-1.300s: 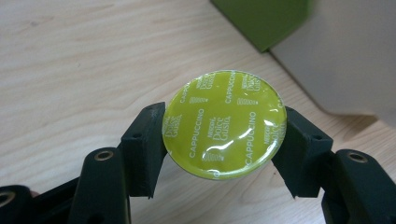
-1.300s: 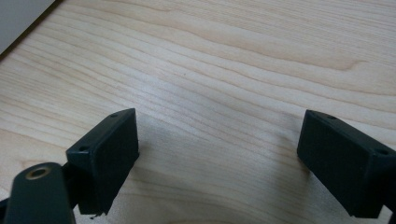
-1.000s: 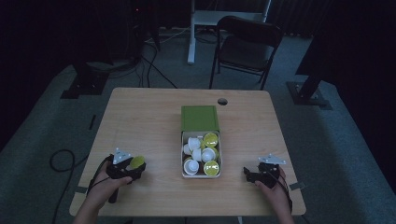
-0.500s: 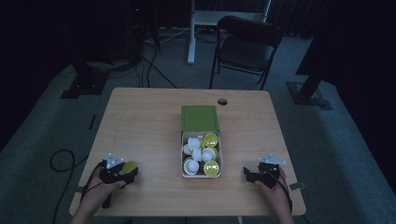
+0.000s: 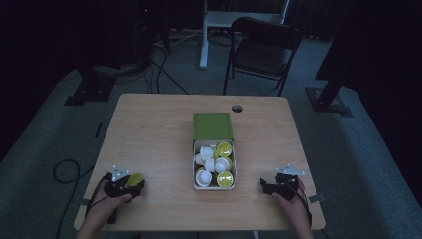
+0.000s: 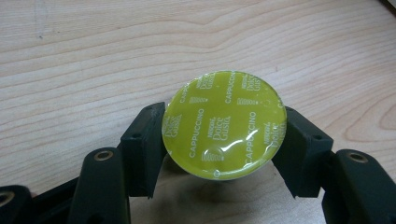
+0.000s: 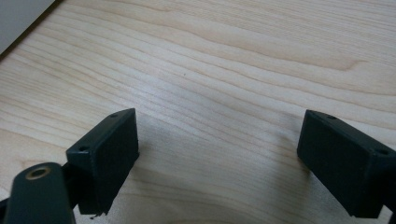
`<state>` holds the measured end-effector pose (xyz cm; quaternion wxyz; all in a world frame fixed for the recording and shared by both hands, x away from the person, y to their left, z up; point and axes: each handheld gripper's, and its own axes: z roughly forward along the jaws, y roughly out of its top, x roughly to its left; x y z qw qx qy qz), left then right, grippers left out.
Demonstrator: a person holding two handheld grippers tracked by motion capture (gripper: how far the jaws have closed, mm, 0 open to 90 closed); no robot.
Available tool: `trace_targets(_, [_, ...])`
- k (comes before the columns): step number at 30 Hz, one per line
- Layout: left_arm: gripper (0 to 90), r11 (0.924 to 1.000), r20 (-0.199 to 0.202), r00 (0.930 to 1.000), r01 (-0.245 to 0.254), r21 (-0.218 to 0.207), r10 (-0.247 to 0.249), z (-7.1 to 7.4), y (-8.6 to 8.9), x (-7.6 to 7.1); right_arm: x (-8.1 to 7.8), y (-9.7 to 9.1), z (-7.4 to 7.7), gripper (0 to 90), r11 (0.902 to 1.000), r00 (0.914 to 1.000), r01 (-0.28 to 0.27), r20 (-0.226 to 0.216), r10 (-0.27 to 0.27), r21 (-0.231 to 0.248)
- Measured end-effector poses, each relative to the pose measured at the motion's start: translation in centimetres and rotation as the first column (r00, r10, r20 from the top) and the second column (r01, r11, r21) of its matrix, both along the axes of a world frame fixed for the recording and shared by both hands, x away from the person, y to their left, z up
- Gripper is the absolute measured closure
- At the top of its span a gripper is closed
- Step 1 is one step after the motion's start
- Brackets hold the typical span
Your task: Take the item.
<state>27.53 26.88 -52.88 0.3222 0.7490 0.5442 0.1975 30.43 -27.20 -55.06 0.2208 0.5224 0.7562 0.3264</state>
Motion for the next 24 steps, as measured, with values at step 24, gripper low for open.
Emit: trace_targets(24, [27.2, 0.998, 0.038, 0.9993, 0.002, -0.063, 0.001, 2.6, 0.2, -0.3, 0.0, 0.0, 0.0, 12.2, 1.0, 1.0, 0.0, 0.0, 0.0, 0.0])
